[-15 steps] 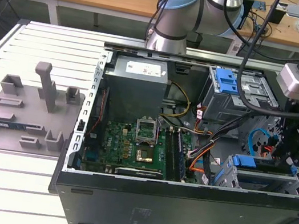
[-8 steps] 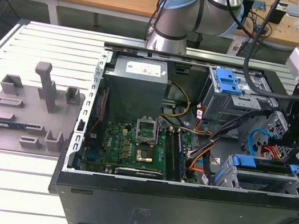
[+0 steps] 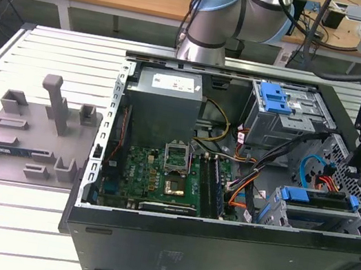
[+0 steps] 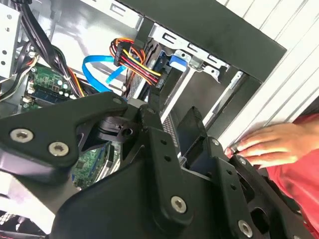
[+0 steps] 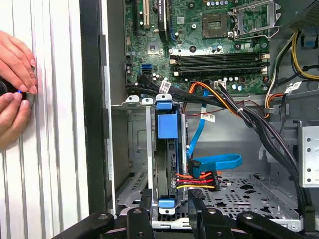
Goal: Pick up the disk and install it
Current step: 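Insert the first disk wire, then insert the second disk wire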
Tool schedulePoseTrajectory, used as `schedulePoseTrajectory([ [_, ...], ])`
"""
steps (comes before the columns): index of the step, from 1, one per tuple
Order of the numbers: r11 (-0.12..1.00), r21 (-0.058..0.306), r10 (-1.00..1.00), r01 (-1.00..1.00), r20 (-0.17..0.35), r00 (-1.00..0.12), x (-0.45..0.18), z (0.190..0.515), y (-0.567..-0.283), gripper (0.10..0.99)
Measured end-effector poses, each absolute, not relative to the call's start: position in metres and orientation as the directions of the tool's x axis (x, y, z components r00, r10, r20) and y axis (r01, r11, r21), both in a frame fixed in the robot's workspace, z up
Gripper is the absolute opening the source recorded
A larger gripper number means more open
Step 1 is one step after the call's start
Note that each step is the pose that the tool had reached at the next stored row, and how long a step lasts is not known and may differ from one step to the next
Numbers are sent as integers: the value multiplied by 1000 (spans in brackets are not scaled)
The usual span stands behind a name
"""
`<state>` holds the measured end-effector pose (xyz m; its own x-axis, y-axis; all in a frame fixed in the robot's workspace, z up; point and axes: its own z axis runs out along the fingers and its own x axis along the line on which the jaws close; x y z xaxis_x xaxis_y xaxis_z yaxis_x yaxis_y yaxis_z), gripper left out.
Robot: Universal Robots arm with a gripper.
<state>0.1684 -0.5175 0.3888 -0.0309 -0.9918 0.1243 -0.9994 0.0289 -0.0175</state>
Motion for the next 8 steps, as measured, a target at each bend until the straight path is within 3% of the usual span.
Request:
schedulePoseTrajectory([
  [8,29,-17,-992,-999,124,-31,169,389,-517,420],
])
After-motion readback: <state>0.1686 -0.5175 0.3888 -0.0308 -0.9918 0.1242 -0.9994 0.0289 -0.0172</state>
